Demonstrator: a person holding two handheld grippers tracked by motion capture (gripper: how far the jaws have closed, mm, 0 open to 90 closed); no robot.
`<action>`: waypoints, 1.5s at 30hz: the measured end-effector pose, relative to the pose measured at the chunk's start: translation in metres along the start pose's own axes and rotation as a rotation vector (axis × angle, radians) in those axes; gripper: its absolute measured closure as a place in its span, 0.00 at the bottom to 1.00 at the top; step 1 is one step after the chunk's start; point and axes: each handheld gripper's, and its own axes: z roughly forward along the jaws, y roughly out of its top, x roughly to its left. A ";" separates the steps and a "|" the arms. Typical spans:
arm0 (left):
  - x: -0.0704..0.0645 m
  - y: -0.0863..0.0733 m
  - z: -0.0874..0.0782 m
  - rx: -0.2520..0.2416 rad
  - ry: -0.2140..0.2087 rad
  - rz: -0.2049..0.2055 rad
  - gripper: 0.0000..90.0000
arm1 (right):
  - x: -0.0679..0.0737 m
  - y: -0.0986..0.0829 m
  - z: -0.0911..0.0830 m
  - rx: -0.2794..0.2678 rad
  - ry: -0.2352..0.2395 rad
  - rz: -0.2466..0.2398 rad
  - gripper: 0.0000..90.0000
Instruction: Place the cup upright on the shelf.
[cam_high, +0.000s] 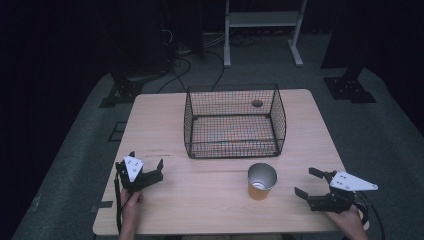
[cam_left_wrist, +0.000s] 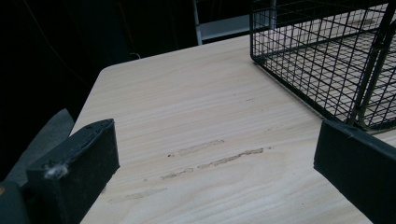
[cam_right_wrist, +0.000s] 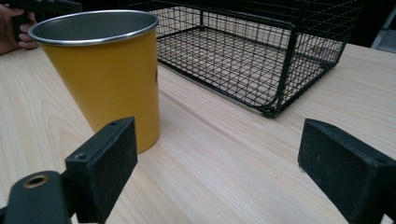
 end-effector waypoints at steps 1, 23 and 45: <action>0.000 0.000 0.000 0.000 0.000 0.000 0.00 | 0.002 0.001 0.000 0.001 0.008 -0.001 0.12; 0.000 0.000 0.000 -0.001 -0.001 0.001 0.00 | 0.028 0.010 0.014 0.019 0.100 -0.057 0.10; 0.000 0.000 0.000 -0.002 -0.002 0.001 0.00 | 0.041 0.016 0.030 0.048 0.132 -0.073 0.07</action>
